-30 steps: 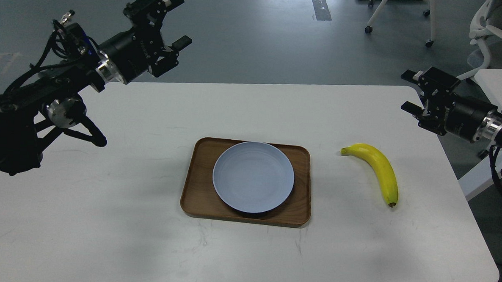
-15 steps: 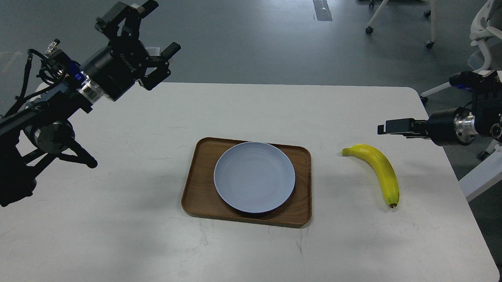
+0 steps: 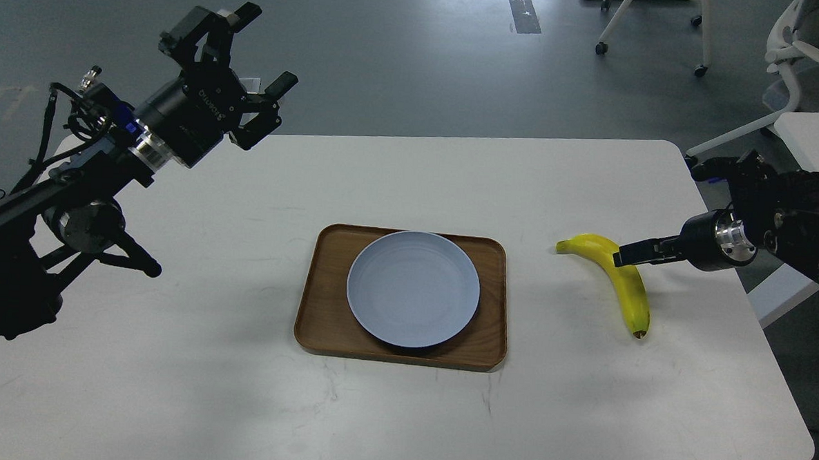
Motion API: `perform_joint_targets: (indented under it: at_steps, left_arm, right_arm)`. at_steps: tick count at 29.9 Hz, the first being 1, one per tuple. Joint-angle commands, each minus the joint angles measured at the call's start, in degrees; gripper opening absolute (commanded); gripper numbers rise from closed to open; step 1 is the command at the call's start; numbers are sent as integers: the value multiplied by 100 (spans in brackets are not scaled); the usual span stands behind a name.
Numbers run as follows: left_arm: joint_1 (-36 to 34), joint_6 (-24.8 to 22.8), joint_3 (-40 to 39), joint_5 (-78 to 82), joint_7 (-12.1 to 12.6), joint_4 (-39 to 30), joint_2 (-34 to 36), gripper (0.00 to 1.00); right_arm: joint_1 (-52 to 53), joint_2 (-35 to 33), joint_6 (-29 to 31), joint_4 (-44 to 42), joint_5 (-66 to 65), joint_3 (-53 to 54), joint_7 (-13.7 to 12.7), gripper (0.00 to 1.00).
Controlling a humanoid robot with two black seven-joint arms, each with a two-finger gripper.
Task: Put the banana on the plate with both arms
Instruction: 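Reach the right gripper down and grasp the yellow banana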
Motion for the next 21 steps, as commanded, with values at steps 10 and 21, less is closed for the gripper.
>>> perform_joint_targets:
  at_steps: [10,21]
  left_arm:
    - [59,3,-50,17,0,-71,26,98]
    - [59,12,-50,17,0,-71,17,98]
  right_arm:
    - [-224,409,1,-200,0,-58,1,96]
    - [-224,356,1,-130,0,-260,1,18]
